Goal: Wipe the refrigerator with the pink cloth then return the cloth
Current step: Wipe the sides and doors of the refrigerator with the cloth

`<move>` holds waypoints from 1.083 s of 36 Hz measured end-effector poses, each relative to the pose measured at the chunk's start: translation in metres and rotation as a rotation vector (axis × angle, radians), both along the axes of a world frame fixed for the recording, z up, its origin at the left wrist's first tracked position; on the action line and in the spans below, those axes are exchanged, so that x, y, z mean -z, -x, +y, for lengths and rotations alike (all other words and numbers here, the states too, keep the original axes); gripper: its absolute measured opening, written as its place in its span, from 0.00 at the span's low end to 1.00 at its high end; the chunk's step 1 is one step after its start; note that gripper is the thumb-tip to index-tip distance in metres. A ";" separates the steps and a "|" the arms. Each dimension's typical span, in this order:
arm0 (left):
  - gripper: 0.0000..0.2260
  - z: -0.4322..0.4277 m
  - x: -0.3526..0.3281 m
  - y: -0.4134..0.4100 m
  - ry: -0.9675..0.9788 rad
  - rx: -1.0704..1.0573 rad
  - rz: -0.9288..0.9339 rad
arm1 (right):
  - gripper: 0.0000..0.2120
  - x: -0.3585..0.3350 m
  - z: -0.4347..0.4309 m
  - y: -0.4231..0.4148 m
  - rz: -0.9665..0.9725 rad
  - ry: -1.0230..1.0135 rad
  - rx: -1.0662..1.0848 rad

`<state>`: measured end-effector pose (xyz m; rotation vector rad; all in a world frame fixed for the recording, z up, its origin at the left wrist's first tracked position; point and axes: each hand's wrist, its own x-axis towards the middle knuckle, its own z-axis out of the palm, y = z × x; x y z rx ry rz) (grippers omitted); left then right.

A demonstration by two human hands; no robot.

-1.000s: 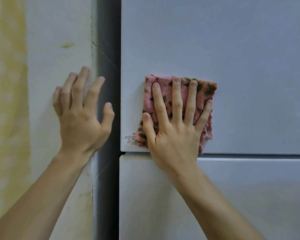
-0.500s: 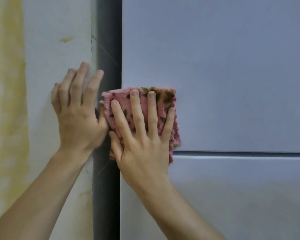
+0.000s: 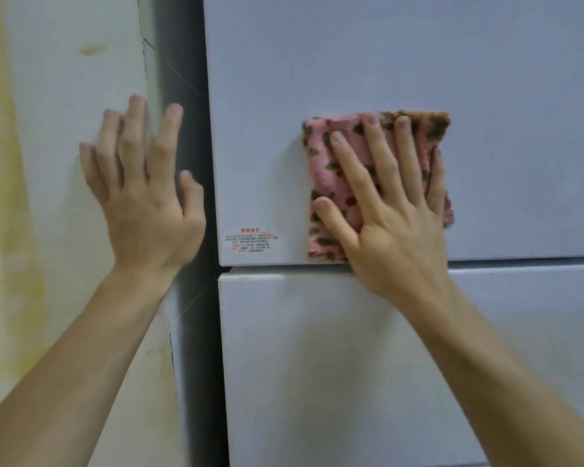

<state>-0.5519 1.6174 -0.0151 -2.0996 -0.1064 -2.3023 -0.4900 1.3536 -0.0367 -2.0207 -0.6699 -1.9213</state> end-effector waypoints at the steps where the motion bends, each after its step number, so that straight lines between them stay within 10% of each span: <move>1: 0.30 0.000 -0.001 -0.001 0.002 -0.007 -0.004 | 0.30 -0.001 -0.014 -0.003 0.035 -0.041 -0.003; 10: 0.28 0.000 0.001 -0.003 -0.004 0.008 -0.020 | 0.31 0.005 0.019 0.003 0.110 -0.234 -0.015; 19: 0.28 -0.004 0.003 -0.001 0.010 0.025 0.019 | 0.30 0.019 0.102 0.029 0.033 -0.018 -0.104; 39: 0.26 -0.088 0.032 -0.013 -0.051 0.067 0.070 | 0.30 0.008 -0.057 -0.024 -0.012 -0.135 -0.036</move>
